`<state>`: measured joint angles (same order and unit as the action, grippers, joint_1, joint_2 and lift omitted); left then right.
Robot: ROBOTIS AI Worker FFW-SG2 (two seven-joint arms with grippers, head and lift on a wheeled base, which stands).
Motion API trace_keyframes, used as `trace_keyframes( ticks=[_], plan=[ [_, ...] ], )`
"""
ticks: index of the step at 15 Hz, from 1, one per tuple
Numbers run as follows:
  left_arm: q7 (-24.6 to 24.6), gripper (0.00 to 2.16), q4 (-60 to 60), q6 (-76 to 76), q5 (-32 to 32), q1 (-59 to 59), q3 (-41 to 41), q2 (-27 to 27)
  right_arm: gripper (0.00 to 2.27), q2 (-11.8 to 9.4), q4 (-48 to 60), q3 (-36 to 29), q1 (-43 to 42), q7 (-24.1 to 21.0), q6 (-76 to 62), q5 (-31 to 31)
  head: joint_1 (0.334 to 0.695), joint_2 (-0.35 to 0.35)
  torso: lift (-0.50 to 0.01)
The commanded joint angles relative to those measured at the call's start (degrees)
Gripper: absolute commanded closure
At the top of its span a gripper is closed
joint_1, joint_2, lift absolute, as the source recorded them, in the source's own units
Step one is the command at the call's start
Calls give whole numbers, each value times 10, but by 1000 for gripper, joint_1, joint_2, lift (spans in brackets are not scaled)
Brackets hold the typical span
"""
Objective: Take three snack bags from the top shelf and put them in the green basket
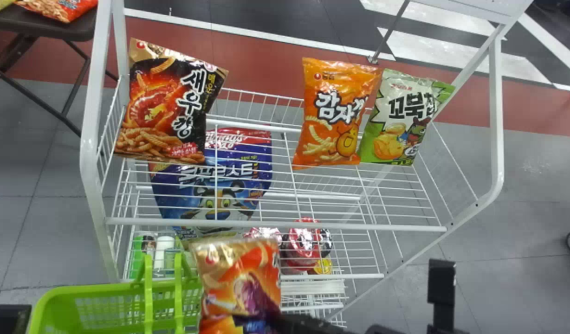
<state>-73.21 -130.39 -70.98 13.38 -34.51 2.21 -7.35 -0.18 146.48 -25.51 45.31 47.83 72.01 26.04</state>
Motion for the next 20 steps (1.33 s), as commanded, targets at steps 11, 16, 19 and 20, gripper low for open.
trace_keyframes(
  ticks=[11,16,19,20],
  plan=[
    [3,1929,-15,2,-1,-12,17,1,1916,-43,-131,161,-14,-68,-75,-112,695,-350,-37],
    [3,1895,-14,0,-2,-11,10,1,-1,-62,-141,224,-11,-128,-253,-177,695,-350,-36],
    [4,1895,-14,-2,-2,-7,12,1,56,-62,-143,191,-7,-100,-350,-111,695,-350,-36],
    [4,1895,-13,-2,-2,-6,14,1,56,-60,-152,185,-7,-102,-430,-101,695,-350,-36]
  ],
)
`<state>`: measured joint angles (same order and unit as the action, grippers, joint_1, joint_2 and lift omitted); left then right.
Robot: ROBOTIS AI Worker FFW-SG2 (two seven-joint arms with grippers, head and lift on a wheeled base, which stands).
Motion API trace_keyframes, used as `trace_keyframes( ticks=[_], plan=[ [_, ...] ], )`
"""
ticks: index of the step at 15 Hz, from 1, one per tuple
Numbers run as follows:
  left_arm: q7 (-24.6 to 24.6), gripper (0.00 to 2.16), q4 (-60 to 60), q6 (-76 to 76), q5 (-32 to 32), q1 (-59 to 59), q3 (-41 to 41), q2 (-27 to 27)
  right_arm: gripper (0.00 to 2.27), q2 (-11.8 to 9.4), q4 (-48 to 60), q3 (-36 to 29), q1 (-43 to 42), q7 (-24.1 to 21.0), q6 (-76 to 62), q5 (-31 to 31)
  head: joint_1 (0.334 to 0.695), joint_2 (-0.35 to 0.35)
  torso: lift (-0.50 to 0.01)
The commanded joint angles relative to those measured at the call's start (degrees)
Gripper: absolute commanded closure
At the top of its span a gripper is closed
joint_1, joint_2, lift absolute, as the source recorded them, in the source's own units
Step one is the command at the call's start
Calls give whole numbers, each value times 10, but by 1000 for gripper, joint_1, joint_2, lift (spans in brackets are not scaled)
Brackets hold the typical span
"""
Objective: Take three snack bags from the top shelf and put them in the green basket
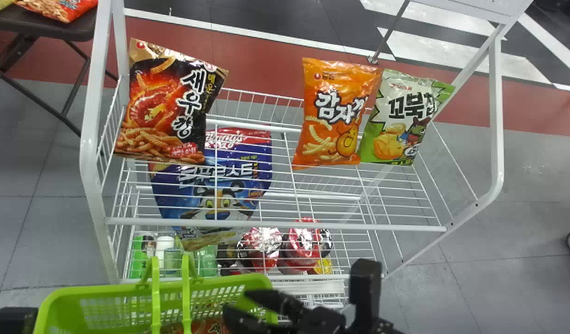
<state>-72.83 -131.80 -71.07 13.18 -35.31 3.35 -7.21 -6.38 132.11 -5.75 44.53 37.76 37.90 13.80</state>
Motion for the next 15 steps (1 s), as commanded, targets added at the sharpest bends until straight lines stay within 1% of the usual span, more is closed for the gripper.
trace_keyframes(
  ticks=[1,3,5,8,9,13,14,15],
  plan=[
    [1,1895,1,-1,-1,2,4,0,56,4,-21,-17,-6,-7,-172,30,695,-350,-36],
    [7,1895,1,-4,-3,3,11,0,56,11,-57,-22,-37,-22,-309,33,695,-350,-36],
    [8,1895,1,-10,-5,6,15,0,56,12,-100,-19,-77,-70,-441,24,695,-350,-36],
    [14,1895,2,-13,-7,8,20,0,66,15,-150,-20,-155,-144,-464,8,695,-350,-36],
    [14,1895,2,-13,-7,8,23,-2,66,16,-173,-22,-184,-148,-465,3,695,-350,-36],
    [14,1895,8,-13,-10,10,24,-2,83,17,-314,-26,-309,-217,-476,-54,695,-350,-36],
    [14,1895,8,-13,-10,12,24,-2,83,17,-346,-26,-334,-241,-488,-61,695,-350,-36],
    [13,1895,8,-13,-9,11,24,-2,83,17,-370,-30,-351,-252,-492,-62,695,-350,-36]
  ],
)
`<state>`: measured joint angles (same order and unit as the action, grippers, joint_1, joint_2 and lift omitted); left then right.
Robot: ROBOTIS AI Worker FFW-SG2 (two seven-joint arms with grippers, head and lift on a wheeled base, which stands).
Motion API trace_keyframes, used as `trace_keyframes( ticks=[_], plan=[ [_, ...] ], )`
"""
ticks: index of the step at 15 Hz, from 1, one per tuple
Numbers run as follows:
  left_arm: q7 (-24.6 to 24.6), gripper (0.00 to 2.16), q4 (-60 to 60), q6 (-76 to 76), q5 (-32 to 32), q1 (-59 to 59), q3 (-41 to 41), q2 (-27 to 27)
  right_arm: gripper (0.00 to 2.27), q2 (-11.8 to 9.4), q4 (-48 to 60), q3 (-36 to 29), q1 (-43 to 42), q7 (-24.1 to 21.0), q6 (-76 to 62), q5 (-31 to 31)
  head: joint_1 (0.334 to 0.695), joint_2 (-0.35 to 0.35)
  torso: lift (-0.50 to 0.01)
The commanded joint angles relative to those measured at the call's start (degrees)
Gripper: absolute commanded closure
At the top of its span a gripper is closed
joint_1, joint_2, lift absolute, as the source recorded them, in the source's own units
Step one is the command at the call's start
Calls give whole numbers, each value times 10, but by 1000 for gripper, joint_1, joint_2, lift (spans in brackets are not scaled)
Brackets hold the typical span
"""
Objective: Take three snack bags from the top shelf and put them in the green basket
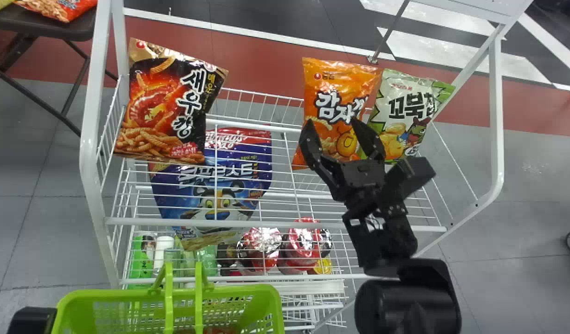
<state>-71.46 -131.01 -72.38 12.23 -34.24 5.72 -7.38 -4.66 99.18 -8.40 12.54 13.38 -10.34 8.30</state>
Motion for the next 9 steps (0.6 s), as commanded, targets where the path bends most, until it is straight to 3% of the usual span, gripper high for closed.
trace_keyframes(
  ticks=[1,4,7,8,9],
  plan=[
    [-1,1895,2,0,1,1,0,0,83,-1,-64,-7,-52,-10,1,-11,695,-350,-36],
    [-1,1895,21,0,4,15,1,1,87,0,-110,-6,-81,-55,-1,-25,695,-350,-36],
    [-2,1895,18,-5,7,17,2,0,161,-5,-158,-6,-117,-52,33,-41,695,-350,-36],
    [-2,1895,21,-5,8,20,2,0,660,-9,-165,-8,-122,-43,33,-43,695,-350,-36],
    [-2,1895,23,-5,8,22,2,0,1403,-11,-164,-8,-122,-41,36,-42,695,-350,-36]
  ],
)
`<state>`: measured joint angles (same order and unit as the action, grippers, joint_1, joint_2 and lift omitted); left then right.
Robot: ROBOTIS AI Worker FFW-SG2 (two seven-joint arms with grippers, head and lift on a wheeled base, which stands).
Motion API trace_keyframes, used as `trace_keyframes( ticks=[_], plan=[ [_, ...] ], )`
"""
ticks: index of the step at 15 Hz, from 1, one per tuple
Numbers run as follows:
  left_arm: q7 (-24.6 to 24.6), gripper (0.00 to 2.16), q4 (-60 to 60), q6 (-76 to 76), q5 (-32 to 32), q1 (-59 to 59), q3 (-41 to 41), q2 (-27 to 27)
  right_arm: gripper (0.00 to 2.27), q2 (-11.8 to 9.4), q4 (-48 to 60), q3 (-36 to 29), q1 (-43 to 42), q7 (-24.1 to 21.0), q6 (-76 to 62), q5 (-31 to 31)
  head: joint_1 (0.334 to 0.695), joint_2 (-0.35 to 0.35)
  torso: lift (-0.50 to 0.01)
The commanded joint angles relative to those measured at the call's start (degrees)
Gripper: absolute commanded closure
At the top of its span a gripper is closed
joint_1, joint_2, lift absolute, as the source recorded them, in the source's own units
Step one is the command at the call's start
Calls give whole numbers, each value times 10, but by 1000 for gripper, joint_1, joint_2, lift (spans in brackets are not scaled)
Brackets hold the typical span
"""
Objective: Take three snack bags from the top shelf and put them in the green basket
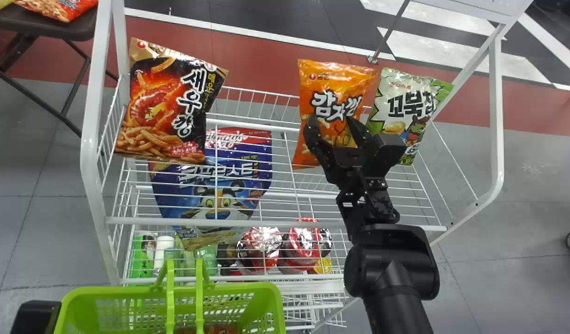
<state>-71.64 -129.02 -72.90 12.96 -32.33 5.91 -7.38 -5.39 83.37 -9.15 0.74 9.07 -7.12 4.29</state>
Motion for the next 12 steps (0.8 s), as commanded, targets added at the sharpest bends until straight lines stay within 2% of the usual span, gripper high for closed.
trace_keyframes(
  ticks=[1,2,4,9,12],
  plan=[
    [1,1895,3,0,1,3,-1,0,1929,-3,-4,-2,-3,18,18,3,695,-350,-36],
    [2,1895,3,0,1,3,-1,1,2054,-3,4,-3,1,41,34,7,695,-350,-36],
    [3,1895,3,0,1,3,0,1,2243,-3,33,-3,21,46,30,8,695,-350,-36],
    [2,1895,1,0,1,0,1,0,2243,1,174,-6,112,48,39,12,695,-350,-36],
    [2,1895,-3,2,1,-4,3,0,2243,1,315,-21,197,61,102,32,695,-350,-36]
  ],
)
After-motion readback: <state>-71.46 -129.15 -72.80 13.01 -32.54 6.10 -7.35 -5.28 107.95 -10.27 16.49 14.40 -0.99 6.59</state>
